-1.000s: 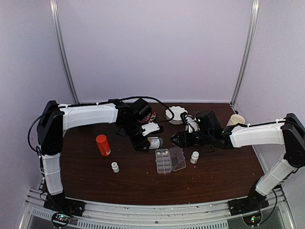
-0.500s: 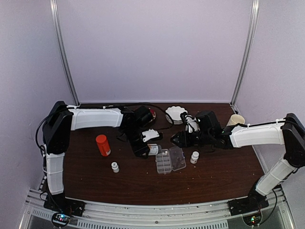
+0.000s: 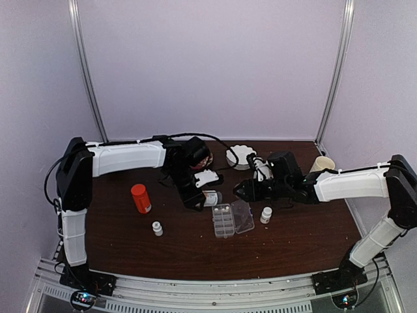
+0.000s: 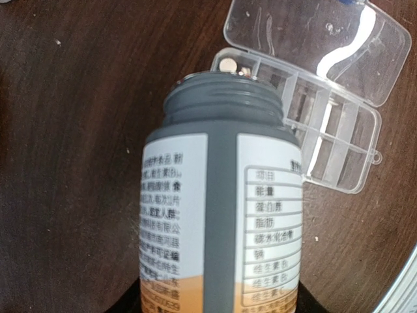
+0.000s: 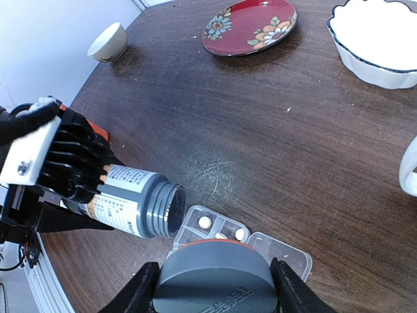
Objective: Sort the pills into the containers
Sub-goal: Pour the pill into the compartment of the pill container.
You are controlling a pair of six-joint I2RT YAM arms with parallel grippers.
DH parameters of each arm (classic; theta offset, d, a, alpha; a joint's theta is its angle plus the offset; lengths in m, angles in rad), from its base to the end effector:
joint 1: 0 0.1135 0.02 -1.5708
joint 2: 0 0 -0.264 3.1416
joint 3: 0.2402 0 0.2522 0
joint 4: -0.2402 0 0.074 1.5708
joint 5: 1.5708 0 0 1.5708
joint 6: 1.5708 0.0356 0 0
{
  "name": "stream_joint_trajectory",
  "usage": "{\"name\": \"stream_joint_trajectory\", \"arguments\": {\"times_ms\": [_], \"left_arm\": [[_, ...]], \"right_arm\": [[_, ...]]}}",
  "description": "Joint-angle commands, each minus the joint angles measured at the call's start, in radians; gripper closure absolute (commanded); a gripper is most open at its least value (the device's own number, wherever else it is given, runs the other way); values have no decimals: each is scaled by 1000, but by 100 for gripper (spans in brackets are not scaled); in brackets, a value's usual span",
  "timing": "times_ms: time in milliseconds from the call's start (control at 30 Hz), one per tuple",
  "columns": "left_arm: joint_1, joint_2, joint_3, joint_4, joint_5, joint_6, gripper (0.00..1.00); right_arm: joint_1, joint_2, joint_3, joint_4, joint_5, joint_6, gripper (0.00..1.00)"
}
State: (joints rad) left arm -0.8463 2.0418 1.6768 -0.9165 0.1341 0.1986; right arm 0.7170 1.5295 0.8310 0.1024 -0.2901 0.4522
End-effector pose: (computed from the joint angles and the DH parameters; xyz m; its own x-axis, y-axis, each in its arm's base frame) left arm 0.2756 -0.3186 0.2126 -0.4713 0.8276 -0.3050 0.8776 0.4743 -0.0693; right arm 0.2381 0.2211 0.2050 -0.7337 -0.0842 -0.6742 -0.5420 0.6710 0.5060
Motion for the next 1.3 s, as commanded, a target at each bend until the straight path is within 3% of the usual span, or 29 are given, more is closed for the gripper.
{"name": "stream_joint_trajectory", "arguments": {"times_ms": [0, 633, 933, 1267], "left_arm": [[-5, 47, -37, 17, 6, -17, 100], [-20, -18, 57, -40, -27, -7, 100], [-21, 100, -1, -57, -65, -19, 100], [-22, 36, 79, -97, -59, -12, 100]], "right_arm": [[-5, -16, -13, 25, 13, 8, 100], [-7, -24, -22, 26, 19, 11, 100], [-7, -25, -26, 27, 16, 10, 100], [-7, -27, -26, 29, 19, 13, 100]]}}
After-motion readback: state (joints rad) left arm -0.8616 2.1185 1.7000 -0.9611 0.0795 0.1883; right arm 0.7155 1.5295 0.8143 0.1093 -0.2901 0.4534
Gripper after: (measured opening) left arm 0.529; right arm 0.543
